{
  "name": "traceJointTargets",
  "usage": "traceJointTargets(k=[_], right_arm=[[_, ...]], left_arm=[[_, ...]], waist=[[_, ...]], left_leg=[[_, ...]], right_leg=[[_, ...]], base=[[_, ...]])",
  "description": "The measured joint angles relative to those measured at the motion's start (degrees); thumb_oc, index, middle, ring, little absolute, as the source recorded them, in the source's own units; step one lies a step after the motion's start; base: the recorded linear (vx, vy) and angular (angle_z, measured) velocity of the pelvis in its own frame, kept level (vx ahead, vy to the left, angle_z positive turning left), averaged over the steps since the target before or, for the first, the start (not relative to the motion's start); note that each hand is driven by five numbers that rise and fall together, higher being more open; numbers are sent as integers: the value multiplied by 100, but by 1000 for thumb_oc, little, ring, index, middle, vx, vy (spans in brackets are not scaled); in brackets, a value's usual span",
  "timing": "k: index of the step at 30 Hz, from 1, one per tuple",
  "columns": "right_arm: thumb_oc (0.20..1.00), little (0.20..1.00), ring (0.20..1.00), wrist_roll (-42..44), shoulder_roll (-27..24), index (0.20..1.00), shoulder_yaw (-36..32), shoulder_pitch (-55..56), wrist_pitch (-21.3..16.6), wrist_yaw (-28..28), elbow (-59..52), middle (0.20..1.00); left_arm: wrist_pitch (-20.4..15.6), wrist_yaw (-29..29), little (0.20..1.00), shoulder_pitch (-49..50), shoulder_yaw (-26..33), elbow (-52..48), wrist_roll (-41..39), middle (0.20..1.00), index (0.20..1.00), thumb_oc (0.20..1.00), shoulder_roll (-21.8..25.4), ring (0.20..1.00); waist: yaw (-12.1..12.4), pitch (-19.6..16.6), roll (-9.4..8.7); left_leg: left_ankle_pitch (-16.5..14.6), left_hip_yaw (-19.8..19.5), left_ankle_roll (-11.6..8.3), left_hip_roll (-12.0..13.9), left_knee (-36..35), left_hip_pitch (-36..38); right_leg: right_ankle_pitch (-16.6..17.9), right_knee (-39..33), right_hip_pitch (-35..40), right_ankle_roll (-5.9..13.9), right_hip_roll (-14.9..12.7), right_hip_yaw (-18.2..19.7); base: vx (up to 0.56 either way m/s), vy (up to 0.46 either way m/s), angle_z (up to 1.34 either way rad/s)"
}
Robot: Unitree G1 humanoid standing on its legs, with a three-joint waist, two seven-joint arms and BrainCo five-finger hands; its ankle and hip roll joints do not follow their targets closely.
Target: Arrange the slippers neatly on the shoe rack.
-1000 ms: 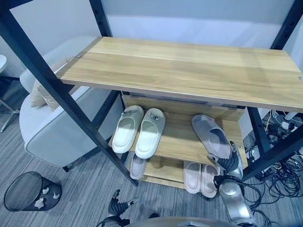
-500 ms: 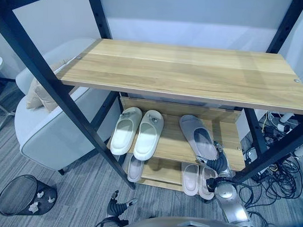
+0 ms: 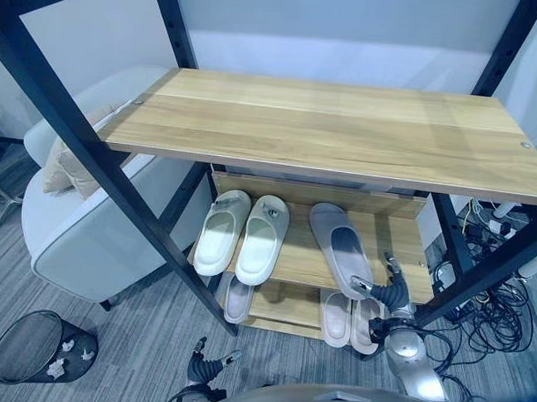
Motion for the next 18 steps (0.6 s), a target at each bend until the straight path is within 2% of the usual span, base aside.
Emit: traceJointTargets(k=[3,6,9,14,18], right_arm=[[1000,1000,1000,-28,-336,1000,-308,-191,-3,-70,-36,1000],[1000,1000,1000,-72,-380,1000,-392,-271,7,-148,-13,1000],[1000,1000,1000,-523,-591,1000,-480,-910,66,-223,670,1000],[1000,1000,1000,-645,-581,1000,-461,-1346,84,-261,1014,1000],[1000,1000,1000,-642,-581,1000,-452,-1349,83,-260,1212,1000]], left_arm=[[2,0,1000,9,-1,-18,1,1000,1000,1000,12,1000],[4,-2,1000,7,1,-18,4,1000,1000,1000,16,1000],[4,-5,1000,-15,1,-23,22,1000,1000,1000,17,1000],[11,-10,1000,-53,0,-16,41,1000,1000,1000,40,1000],[2,-15,1000,-121,-3,-4,42,1000,1000,1000,52,1000]], waist=[[-3,2,-34],[-3,7,-48],[48,28,-82],[65,50,-110],[186,78,-153]], left_leg=[[-1,1,1,0,0,2],[-1,2,2,1,0,3],[1,-9,4,-11,0,-1],[13,-16,23,-10,0,-5],[5,-38,7,-14,2,-62]], right_leg=[[0,0,0,0,0,0],[0,0,1,0,1,-1],[1,0,5,2,-8,-17],[0,0,4,3,-6,-27],[-2,-1,-43,3,-5,-86]], base=[[0,0,0],[0,0,0],[0,0,0],[0,0,0],[4,10,4]])
